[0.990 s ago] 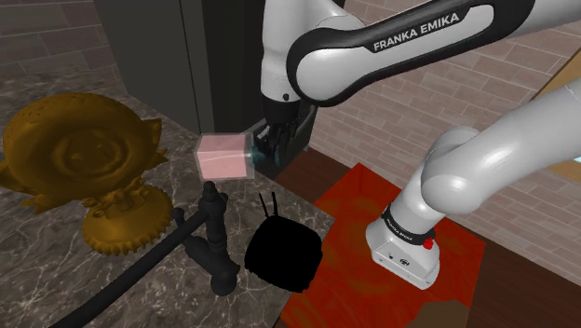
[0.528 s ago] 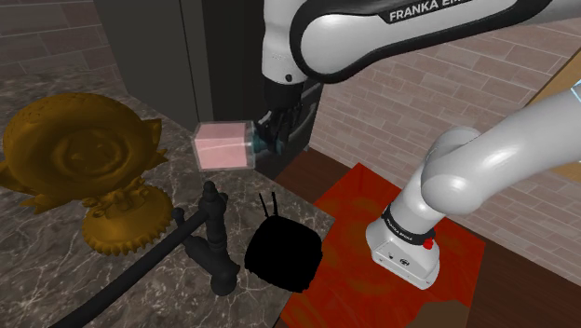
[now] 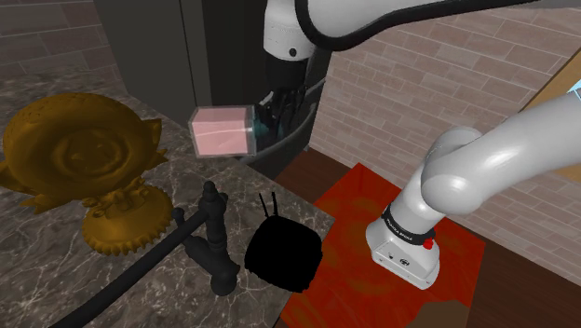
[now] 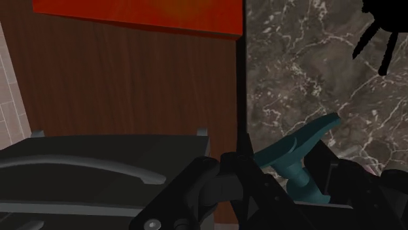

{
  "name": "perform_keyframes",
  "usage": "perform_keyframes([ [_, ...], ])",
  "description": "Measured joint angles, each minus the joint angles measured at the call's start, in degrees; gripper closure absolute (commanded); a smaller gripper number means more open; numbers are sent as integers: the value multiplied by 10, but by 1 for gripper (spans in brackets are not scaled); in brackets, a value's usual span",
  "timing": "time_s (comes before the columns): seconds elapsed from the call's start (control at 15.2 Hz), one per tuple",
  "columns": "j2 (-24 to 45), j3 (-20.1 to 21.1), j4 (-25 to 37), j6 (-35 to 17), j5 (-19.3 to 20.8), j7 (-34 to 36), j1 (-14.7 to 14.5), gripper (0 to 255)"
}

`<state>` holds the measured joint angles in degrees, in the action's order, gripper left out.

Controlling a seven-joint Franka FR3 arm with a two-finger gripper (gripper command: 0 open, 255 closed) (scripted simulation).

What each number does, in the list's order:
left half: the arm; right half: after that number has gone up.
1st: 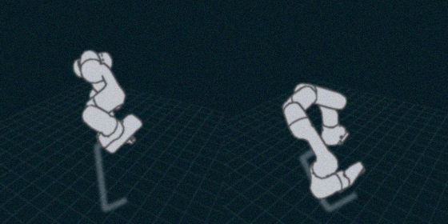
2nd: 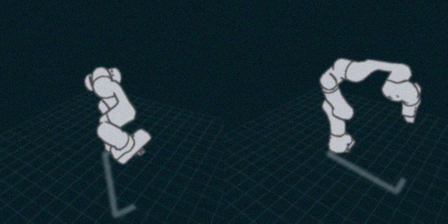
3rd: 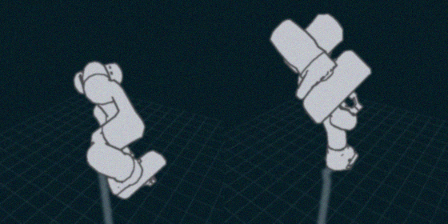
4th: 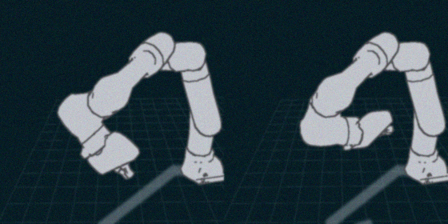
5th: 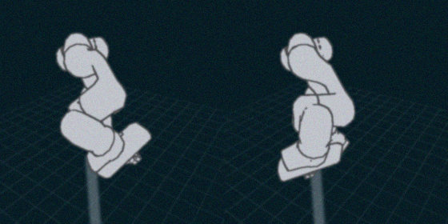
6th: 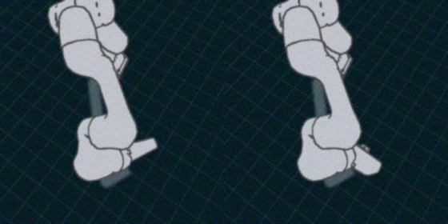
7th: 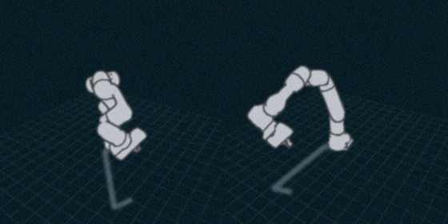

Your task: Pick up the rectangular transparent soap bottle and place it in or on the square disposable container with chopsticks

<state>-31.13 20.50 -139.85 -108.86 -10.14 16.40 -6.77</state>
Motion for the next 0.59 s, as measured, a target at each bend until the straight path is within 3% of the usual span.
perform_keyframes([
  [0.26,-3,-4,28,31,3,1,1,255],
  [0.59,-71,15,-5,62,-28,33,-31,255],
])
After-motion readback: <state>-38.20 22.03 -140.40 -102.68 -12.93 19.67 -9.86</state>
